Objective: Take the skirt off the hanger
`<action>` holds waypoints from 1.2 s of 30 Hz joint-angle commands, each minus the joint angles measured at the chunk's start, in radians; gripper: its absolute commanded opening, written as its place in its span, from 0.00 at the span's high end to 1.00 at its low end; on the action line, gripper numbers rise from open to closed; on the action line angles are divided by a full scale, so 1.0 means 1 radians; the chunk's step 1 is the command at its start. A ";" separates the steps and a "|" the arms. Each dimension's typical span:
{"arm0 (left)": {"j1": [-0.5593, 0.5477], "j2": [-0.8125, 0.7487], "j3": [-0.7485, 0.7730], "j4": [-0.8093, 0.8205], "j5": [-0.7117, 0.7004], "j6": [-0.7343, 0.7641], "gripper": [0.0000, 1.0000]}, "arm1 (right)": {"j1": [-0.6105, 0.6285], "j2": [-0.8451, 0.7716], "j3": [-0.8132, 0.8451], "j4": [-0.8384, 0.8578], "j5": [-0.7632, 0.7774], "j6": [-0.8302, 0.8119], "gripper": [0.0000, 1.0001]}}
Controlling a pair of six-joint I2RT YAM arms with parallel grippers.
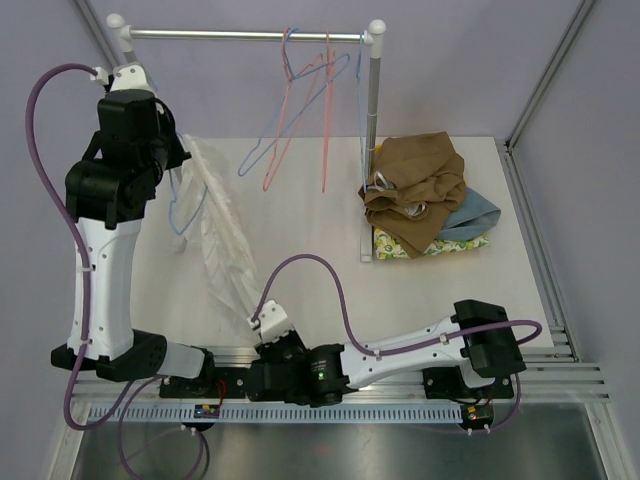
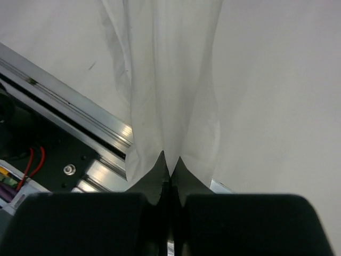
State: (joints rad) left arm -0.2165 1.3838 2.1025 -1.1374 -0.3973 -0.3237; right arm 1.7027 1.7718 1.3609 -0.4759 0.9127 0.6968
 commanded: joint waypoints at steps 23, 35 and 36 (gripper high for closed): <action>-0.153 -0.563 -0.491 -0.119 0.184 -0.097 1.00 | -0.383 -0.133 0.002 0.036 -0.035 -0.209 1.00; -0.153 -0.554 -0.615 0.083 0.107 -0.138 1.00 | -0.500 -0.761 -0.198 -0.188 0.245 -0.254 1.00; -0.153 -0.548 -0.619 0.097 0.109 -0.137 1.00 | -0.505 -0.787 -0.175 -0.150 0.270 -0.370 1.00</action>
State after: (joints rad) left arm -0.3668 0.8143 1.4956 -1.1706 -0.2760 -0.4465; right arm 1.2255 1.1114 1.0966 -0.6769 1.0183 0.5545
